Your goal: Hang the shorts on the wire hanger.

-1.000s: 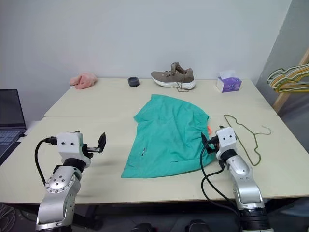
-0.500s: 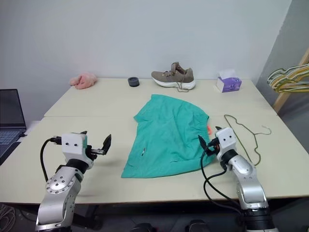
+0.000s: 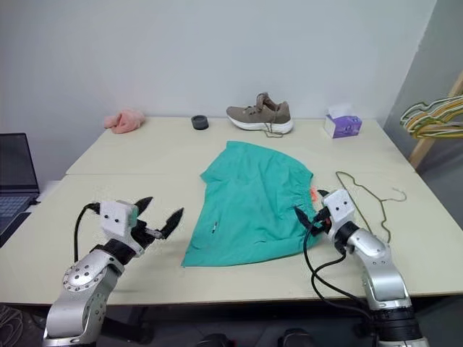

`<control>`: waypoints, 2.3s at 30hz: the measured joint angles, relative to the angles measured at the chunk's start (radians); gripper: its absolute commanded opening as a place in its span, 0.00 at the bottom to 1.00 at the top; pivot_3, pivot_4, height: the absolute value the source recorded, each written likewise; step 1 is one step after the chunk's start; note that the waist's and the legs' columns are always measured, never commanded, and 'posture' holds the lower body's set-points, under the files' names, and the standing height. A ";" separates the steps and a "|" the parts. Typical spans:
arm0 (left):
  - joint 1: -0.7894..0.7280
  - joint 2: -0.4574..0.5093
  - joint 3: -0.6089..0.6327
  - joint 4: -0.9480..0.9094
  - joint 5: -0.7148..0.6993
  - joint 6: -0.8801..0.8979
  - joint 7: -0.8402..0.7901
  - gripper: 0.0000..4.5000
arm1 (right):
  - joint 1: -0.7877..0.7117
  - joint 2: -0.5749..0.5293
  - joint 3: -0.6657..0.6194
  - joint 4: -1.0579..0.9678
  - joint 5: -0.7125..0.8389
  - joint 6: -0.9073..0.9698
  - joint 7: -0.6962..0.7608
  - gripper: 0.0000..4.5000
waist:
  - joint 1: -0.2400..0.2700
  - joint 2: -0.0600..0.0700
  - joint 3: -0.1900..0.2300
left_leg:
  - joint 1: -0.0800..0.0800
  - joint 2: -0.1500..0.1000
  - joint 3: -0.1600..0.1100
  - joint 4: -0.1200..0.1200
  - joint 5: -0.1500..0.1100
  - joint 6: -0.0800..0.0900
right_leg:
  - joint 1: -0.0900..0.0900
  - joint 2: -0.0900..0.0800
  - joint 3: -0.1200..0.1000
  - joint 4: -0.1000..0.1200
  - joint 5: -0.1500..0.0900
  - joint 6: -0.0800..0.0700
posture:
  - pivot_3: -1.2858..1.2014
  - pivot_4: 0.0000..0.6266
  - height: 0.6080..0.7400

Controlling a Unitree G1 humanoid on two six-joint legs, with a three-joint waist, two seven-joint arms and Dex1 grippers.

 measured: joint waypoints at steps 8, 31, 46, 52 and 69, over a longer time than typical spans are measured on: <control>-0.043 0.268 -0.186 -0.020 -0.098 0.164 -0.390 1.00 | 0.050 -0.230 0.053 -0.231 0.189 0.206 0.288 0.99 | -0.017 0.002 0.001 | -0.001 0.002 0.000 -0.001 0.000 0.000 | -0.001 0.002 -0.001 -0.001 -0.002 -0.002 | 0.47 0.00 1.00; -0.238 0.274 -0.373 0.346 0.231 -0.156 -0.407 0.61 | 0.063 -0.357 0.138 -0.201 -0.034 0.046 0.294 1.00 | -0.059 0.003 0.001 | 0.008 0.007 0.001 -0.002 -0.001 -0.001 | 0.000 0.004 -0.001 0.000 -0.004 -0.006 | 0.45 0.00 1.00; -0.297 0.253 -0.329 0.388 0.201 -0.142 -0.403 0.00 | -0.264 -0.247 0.378 0.312 -0.409 -0.399 0.258 0.86 | -0.085 0.002 0.001 | 0.007 0.006 0.000 -0.004 -0.001 -0.002 | 0.003 0.004 0.000 0.000 -0.002 -0.002 | 0.46 0.00 1.00; -0.268 0.287 -0.322 0.346 0.185 -0.139 -0.457 0.00 | -0.338 -0.210 0.393 0.418 -0.420 -0.471 0.298 0.40 | -0.087 0.002 0.001 | 0.007 0.006 -0.001 -0.004 -0.002 -0.002 | 0.003 0.004 0.000 0.000 -0.002 -0.003 | 0.47 0.00 1.00; -0.019 0.560 -0.318 0.043 0.032 -0.001 -0.800 0.00 | -0.221 -0.388 0.392 0.093 -0.170 -0.287 0.693 0.01 | -0.082 0.006 0.004 | 0.008 0.007 -0.003 -0.005 -0.002 -0.002 | 0.004 0.002 0.000 0.000 -0.004 -0.006 | 0.46 0.00 1.00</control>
